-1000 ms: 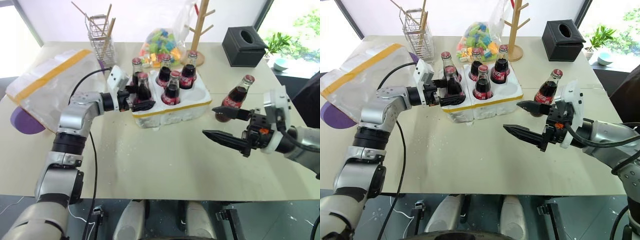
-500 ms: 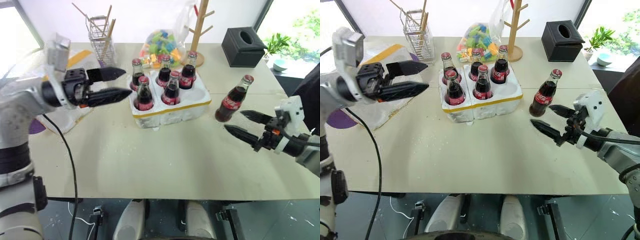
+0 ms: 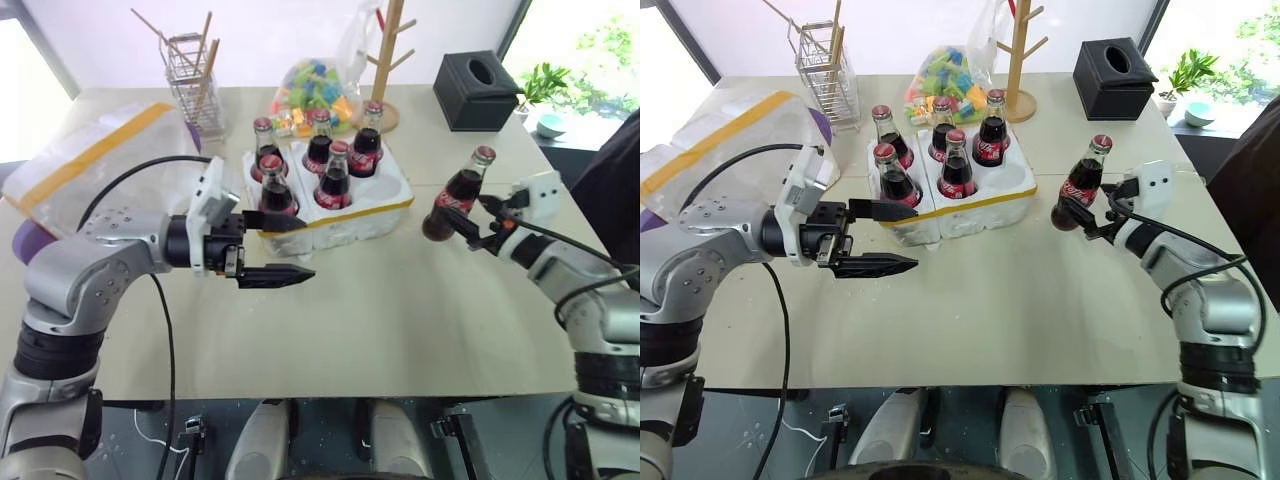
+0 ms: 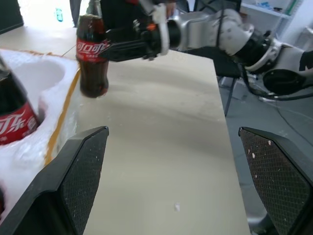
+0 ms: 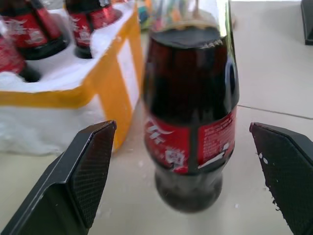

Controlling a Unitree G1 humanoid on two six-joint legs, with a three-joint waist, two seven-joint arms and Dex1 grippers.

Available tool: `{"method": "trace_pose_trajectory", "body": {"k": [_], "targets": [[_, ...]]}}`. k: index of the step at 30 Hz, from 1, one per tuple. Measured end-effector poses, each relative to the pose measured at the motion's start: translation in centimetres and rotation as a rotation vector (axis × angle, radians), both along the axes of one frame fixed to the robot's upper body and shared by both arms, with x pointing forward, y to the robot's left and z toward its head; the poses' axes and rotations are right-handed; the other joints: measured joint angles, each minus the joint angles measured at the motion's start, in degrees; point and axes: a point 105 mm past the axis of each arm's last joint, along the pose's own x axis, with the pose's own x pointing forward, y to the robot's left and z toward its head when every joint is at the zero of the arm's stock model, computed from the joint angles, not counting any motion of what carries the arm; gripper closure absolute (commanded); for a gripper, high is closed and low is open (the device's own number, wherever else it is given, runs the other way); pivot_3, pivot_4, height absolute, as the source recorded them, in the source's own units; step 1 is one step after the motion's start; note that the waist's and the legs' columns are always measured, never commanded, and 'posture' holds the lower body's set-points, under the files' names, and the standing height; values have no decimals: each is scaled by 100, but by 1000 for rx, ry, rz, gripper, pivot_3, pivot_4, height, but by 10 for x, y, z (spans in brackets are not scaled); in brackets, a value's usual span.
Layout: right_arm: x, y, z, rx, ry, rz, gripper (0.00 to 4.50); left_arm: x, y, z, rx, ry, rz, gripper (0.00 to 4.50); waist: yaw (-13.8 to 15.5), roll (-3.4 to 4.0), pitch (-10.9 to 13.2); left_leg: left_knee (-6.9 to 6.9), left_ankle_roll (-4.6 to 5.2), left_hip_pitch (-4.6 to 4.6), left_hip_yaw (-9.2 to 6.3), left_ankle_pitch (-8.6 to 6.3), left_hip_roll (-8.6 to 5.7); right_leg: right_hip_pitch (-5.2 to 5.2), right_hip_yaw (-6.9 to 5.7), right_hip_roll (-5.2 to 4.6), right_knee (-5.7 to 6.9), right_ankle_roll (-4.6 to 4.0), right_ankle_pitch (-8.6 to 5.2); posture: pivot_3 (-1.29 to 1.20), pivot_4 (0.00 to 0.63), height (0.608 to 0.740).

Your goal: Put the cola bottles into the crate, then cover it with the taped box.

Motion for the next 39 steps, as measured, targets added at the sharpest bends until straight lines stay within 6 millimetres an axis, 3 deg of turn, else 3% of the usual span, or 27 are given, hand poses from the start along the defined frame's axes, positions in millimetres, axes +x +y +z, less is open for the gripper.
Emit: {"method": "trace_pose_trajectory", "body": {"k": [4,6,9,16,21,25,28,32,39], "targets": [[14,-2,-6,15,9,-20,0,1,0,1,0,-6,6,52,-38,1,0,-2,0,2,2,0,-2,-3,2,3,3,14,7,0,150,740],[17,-2,-7,8,4,-22,528,1,0,1,0,-7,10,0,-42,1,0,-2,0,2,1,0,-1,-3,3,7,3,18,9,0,150,740],[17,2,-6,4,-14,-1,1782,3,1,1,1,-10,25,0,-32,0,0,-2,0,2,2,0,-1,-3,6,7,4,18,10,0,150,740],[14,9,4,14,-49,37,1798,5,9,-1,-7,-6,76,0,-46,8,5,-8,0,1,6,0,0,-15,13,9,8,20,11,0,150,740],[17,28,45,43,-148,116,1798,8,17,1,-28,-9,131,0,-119,17,10,-11,0,1,9,0,1,-21,22,11,13,21,11,0,150,740],[16,57,98,64,-266,234,1798,11,28,1,-36,-10,190,0,-179,19,12,-26,0,7,9,0,3,-29,30,15,15,22,12,0,150,740],[14,88,119,67,-318,342,1798,13,28,3,-43,-19,204,0,-167,17,11,-44,0,18,15,0,3,-28,30,19,15,22,12,0,150,740],[16,118,102,57,-262,435,1798,13,25,6,-57,-30,193,0,-142,17,11,-51,-1,18,17,1,2,-28,30,18,14,22,12,0,150,740],[37,120,53,-89,-112,383,1798,13,19,13,-67,-60,169,0,-162,16,12,-53,-6,16,23,4,-3,-32,34,15,10,22,13,0,150,740]]}}
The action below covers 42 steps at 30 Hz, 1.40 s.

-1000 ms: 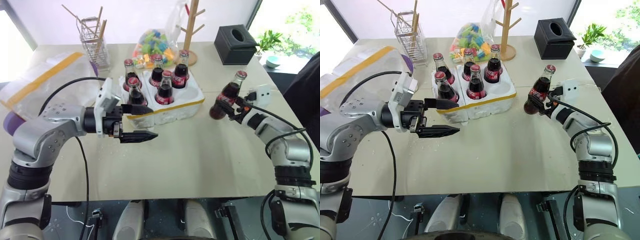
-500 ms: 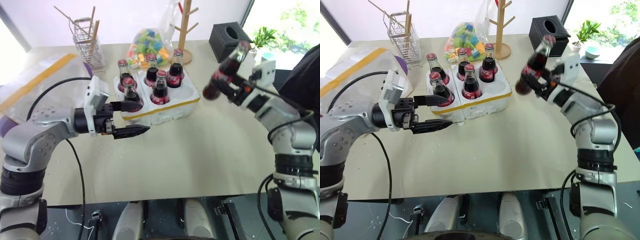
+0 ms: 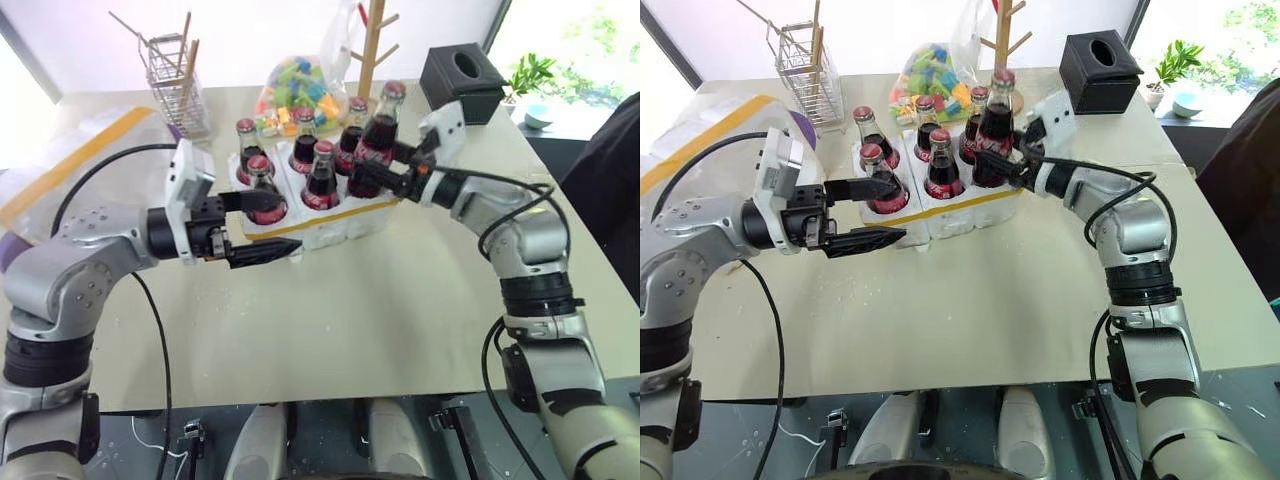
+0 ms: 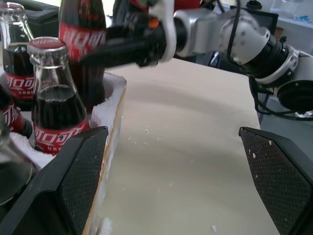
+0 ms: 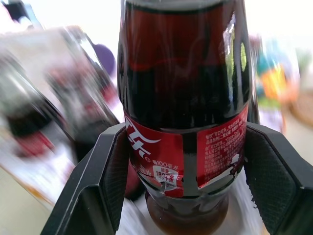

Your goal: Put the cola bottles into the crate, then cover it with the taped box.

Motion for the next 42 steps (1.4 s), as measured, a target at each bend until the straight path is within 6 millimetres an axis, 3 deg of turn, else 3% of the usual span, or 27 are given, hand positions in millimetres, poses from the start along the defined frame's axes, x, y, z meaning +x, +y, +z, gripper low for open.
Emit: {"method": "trace_pose_trajectory", "body": {"k": [7,9,11,16,18,21,23,26,29,32,35,38,42], "targets": [[5,1,-13,-47,20,-18,1798,-1,1,0,7,-4,-5,0,8,-2,-1,-3,-17,14,-4,10,2,8,0,4,12,-2,1,0,150,740],[9,1,-26,-77,58,-31,759,0,2,1,14,-9,-1,0,9,-2,-1,-2,-18,18,-3,11,2,12,0,4,11,-3,1,0,150,740],[11,3,-23,-75,46,-31,56,0,2,1,15,-9,-1,0,1,-6,-4,-2,-19,26,-2,11,2,17,3,4,11,-3,1,0,150,740],[5,-10,-15,-83,38,-40,56,-3,20,1,62,2,49,0,13,-7,-4,-13,-19,25,-6,11,5,11,1,5,12,-3,0,0,150,740],[-5,-29,-3,-96,23,-40,56,-8,39,5,93,12,103,0,13,-5,-2,-16,-18,14,-7,10,6,0,2,4,9,-3,0,0,150,740],[-25,-61,32,-102,-28,-54,56,-21,73,21,140,14,189,0,1,-5,-1,-21,-15,10,-5,8,7,-4,2,4,2,-3,0,0,150,740],[-41,-69,53,-102,-57,-22,56,-30,97,29,186,27,248,0,-29,-4,0,-26,-14,16,0,7,14,-4,2,7,-3,-13,-7,0,150,740],[-66,-75,70,-91,-35,54,56,-42,151,34,290,94,398,0,-50,0,1,-32,-13,28,21,7,25,-6,1,13,0,-45,-24,0,150,740],[-88,-68,77,-94,-33,157,56,-55,204,39,392,137,540,0,-31,0,0,-34,-15,33,24,5,37,-5,-1,12,0,-62,-31,0,150,740],[-111,-46,78,-107,-49,327,56,-69,255,25,577,260,627,0,-24,4,0,-38,-16,29,43,4,58,-16,0,7,-8,-67,-27,0,150,740],[-123,-36,80,-100,-57,427,56,-79,292,13,714,334,685,0,1,-2,-2,-39,-17,8,37,2,66,-39,-1,-1,-15,-70,-24,0,150,740],[-126,-31,79,-86,-53,460,56,-78,310,8,769,343,711,0,35,-3,-3,-35,-17,-23,40,2,65,-67,-2,-6,-14,-71,-19,0,150,740],[-124,-30,74,-83,-34,455,56,-56,318,7,792,280,751,0,46,-11,-4,-30,-15,-34,73,3,64,-69,-6,1,-10,-54,-8,0,150,740]]}}
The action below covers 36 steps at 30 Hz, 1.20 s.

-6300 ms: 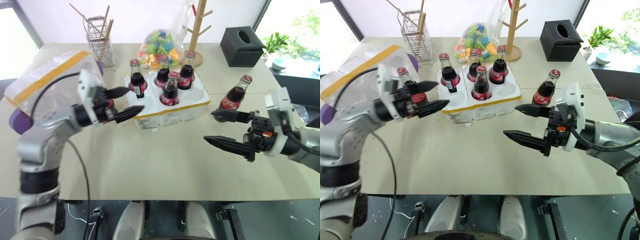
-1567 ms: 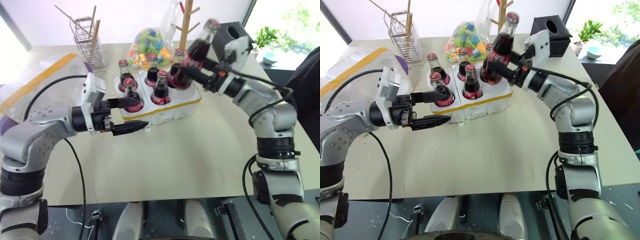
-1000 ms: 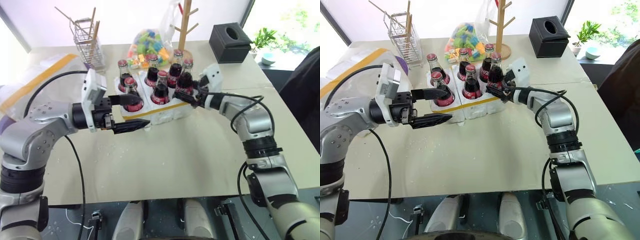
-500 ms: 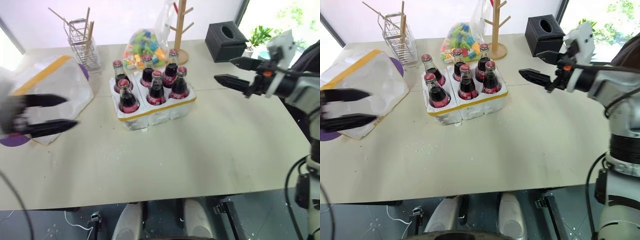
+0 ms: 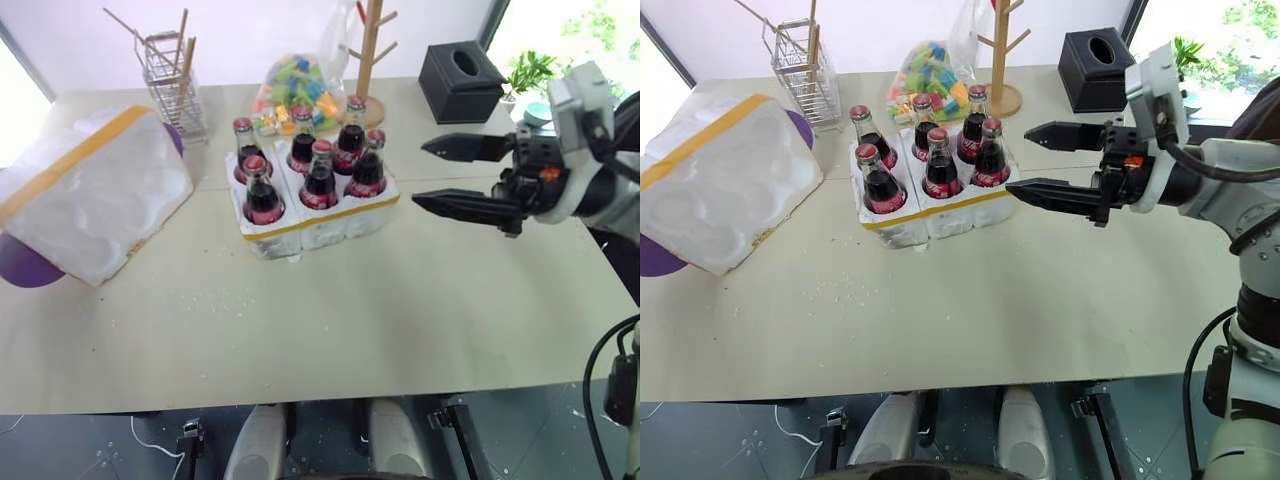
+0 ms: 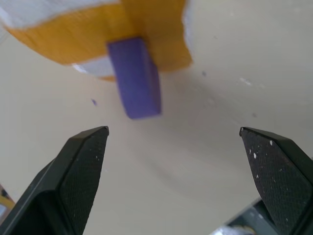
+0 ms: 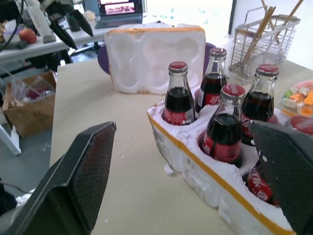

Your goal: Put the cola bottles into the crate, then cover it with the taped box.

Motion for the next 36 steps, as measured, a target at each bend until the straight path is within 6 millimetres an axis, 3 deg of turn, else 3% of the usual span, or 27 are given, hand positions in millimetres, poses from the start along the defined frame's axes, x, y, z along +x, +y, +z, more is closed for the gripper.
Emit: {"method": "trace_pose_trajectory", "body": {"k": [5,8,14,17,22,24,29,33,36], "targets": [[1,-2,-4,3,11,-20,56,42,-8,-29,-26,47,-2,0,-7,-16,-2,26,4,10,8,3,-28,1,5,1,59,40,22,0,150,740],[-1,-2,-5,-3,8,-29,56,52,-11,-41,-30,104,14,0,-54,-52,-4,35,5,13,8,3,-28,0,8,0,69,41,22,0,150,740],[-6,-4,-5,-5,6,-54,56,64,-14,-48,-19,131,35,0,-43,-57,-4,33,4,13,6,2,-23,-3,10,-2,67,43,19,0,150,740],[-8,-3,-6,-6,7,-54,0,66,-16,-51,-33,130,38,871,-33,-58,-3,34,4,12,5,2,-23,-3,10,-4,67,43,19,0,150,740],[-10,-3,-6,-5,3,-63,0,66,-18,-50,-51,136,34,3433,-36,-60,-4,36,4,12,5,2,-24,-2,11,-7,67,43,19,0,150,740],[-9,-4,-7,-3,6,-73,0,66,-18,-50,-51,135,34,4169,-34,-60,-4,36,4,12,5,2,-24,-2,10,-7,68,43,19,0,150,740],[-10,-3,-9,3,26,-62,0,73,-16,-45,2,61,20,4184,-33,-62,-4,37,4,12,4,2,-21,-2,10,-7,68,43,19,0,150,740],[-12,-7,-14,-25,56,-71,0,98,-19,-24,105,-163,-3,4184,-10,-68,-6,42,4,11,3,3,-6,0,9,-8,69,43,20,0,150,740],[-8,-9,-14,-28,41,-114,0,124,-36,4,158,-395,-50,4184,-5,-74,-8,48,4,9,3,3,-6,1,9,-8,69,44,21,0,150,740]]}}
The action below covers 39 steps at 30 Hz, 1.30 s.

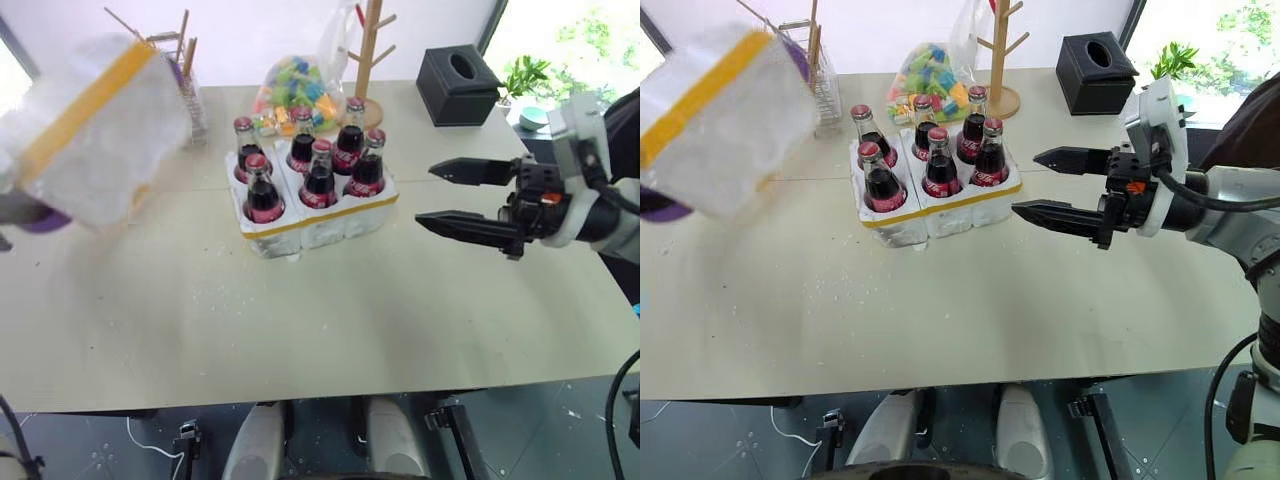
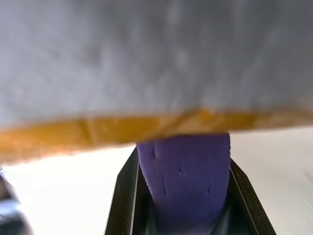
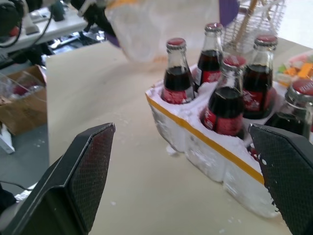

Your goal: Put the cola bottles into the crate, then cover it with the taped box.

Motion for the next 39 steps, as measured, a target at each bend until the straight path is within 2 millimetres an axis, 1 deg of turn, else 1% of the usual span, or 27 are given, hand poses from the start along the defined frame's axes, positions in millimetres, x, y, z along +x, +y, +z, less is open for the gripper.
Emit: {"method": "trace_pose_trajectory", "body": {"k": [2,3,4,5,6,7,9,12,15,17,19,20,24,26,30,32,34,36,38,39], "targets": [[1,0,0,2,-2,-15,0,13,-17,26,69,-151,-49,4184,-6,-11,4,3,0,-2,0,0,0,1,1,0,-1,0,1,0,150,740],[2,0,0,3,-2,-19,0,16,-26,40,132,-225,-78,4184,-14,-15,6,2,-1,-2,0,0,1,1,2,0,-2,1,1,0,150,740],[2,-1,-1,4,0,-23,0,19,-40,57,201,-309,-119,4184,-17,-16,5,2,-1,-2,2,0,0,1,3,-2,-2,1,2,0,150,740],[2,-1,-2,4,3,-27,0,19,-51,66,239,-358,-144,4184,-23,-15,5,0,-1,-1,5,0,-1,0,6,-6,-2,1,2,0,150,740],[2,-1,-3,6,8,-30,0,20,-63,74,264,-399,-174,4184,-23,-15,5,-1,-1,0,7,-1,-2,0,8,-7,0,1,2,0,150,740],[3,-1,-4,11,12,-32,0,21,-82,82,287,-443,-208,4184,-22,-15,6,-2,-1,0,7,0,-2,0,7,-7,0,2,2,0,150,740],[3,0,-5,27,14,-33,0,21,-117,92,308,-502,-261,4184,-22,-16,6,0,0,0,6,0,-2,1,7,-4,1,2,2,0,150,740],[5,1,-6,41,15,-46,0,16,-146,99,439,-533,-289,4184,-54,-15,6,-2,0,5,14,0,-23,0,13,-1,2,2,3,0,150,740],[7,1,-6,48,16,-60,0,12,-168,98,534,-537,-312,4184,-43,-15,6,-3,0,7,11,0,-23,1,14,1,4,2,2,0,150,740],[8,1,-8,56,21,-68,0,10,-177,93,600,-536,-318,4184,-41,-15,6,-2,1,7,12,0,-23,3,14,1,3,2,2,0,150,740],[9,1,-10,68,27,-75,0,11,-184,82,679,-516,-332,4184,-32,-15,6,-1,1,7,11,0,-24,4,14,1,2,2,2,0,150,740],[10,1,-12,76,32,-81,0,12,-188,72,724,-496,-340,4184,-28,-15,6,-1,1,9,11,0,-24,7,15,1,2,2,2,0,150,740],[11,-1,-13,86,31,-98,0,10,-207,45,801,-462,-397,4184,-20,-15,6,2,1,7,8,0,-25,8,15,1,2,2,2,0,150,740],[11,-3,-11,95,24,-110,0,11,-211,37,835,-459,-405,4184,-16,-15,6,3,1,7,6,0,-26,8,15,1,2,2,2,0,150,740],[12,-6,-11,111,21,-128,0,14,-216,28,864,-466,-401,4184,-15,-16,6,4,1,9,4,0,-26,12,14,1,2,2,2,0,150,740],[12,-6,-12,120,27,-129,0,14,-219,27,885,-478,-404,3164,-15,-16,6,6,1,8,4,0,-27,13,14,1,2,2,2,0,150,740],[12,-7,-12,124,29,-137,0,13,-220,26,901,-481,-408,2395,-17,-16,6,7,1,8,4,0,-27,13,14,1,2,2,2,0,150,740],[13,-8,-13,126,29,-145,0,10,-222,19,899,-470,-426,1307,-18,-15,5,6,1,9,3,0,-26,13,14,1,2,2,2,0,150,740],[13,-9,-13,128,29,-152,0,8,-224,8,888,-444,-445,350,-18,-15,5,7,1,10,1,0,-26,14,14,1,3,2,2,0,150,740],[13,-9,-14,128,32,-154,0,7,-224,3,881,-428,-451,350,-16,-15,6,8,1,10,1,0,-26,15,14,1,3,2,2,0,150,740]]}}
